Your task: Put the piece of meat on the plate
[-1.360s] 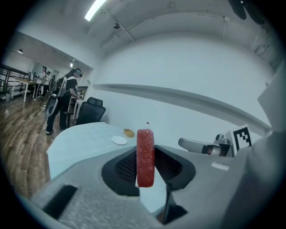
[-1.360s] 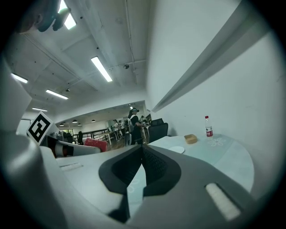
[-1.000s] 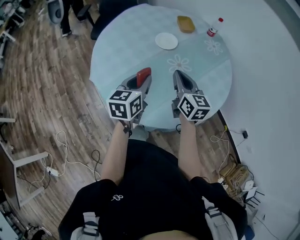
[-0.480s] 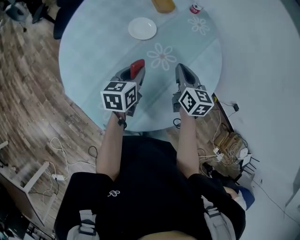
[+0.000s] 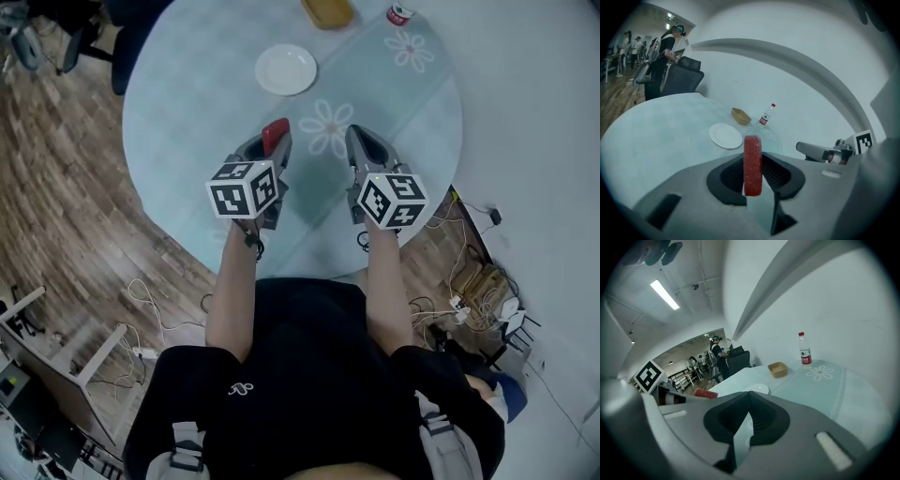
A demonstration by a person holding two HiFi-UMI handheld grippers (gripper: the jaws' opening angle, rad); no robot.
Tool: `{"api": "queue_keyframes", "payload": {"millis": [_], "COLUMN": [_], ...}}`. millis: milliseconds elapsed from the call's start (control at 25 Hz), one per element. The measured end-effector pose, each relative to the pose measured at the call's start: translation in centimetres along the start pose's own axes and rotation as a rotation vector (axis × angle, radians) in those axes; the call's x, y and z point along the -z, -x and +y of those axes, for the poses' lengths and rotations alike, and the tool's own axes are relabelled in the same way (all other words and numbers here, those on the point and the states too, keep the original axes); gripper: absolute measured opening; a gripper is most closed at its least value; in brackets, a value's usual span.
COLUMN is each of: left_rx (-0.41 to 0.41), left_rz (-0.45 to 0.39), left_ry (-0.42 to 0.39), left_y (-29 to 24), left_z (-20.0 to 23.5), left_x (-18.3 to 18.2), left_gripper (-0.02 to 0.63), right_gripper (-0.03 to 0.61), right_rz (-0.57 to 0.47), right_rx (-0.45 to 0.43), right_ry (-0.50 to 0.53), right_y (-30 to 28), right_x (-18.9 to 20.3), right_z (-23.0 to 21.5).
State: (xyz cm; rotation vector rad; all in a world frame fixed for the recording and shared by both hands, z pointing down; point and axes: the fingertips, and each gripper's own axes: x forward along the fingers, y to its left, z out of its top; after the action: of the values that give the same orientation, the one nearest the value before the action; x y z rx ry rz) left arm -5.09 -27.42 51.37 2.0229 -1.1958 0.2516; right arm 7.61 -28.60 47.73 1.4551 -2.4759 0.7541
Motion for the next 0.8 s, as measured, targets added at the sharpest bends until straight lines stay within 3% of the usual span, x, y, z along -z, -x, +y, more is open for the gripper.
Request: {"api": "queue_keyframes", "payload": {"millis": [280, 800], "left_rx": [-0.01, 0.093], "left_rz": [0.067, 0.102], "left_ry": [-0.012, -0.005], "left_y": [-5.4, -15.4], "left_z": [3.6, 7.3], "left_x": [-0.6, -4.9], "left_gripper": [0.089, 0.089], "right_gripper": [0.011, 0.011], "right_rz": [0.051, 0.116], "right_rx": [-0.007, 0.012], "right_ry": [-0.047, -0.081], "right_y": [-2.9, -3.2], "right_x": [2.3, 5.4], "right_z": [-1.6, -2.3]}}
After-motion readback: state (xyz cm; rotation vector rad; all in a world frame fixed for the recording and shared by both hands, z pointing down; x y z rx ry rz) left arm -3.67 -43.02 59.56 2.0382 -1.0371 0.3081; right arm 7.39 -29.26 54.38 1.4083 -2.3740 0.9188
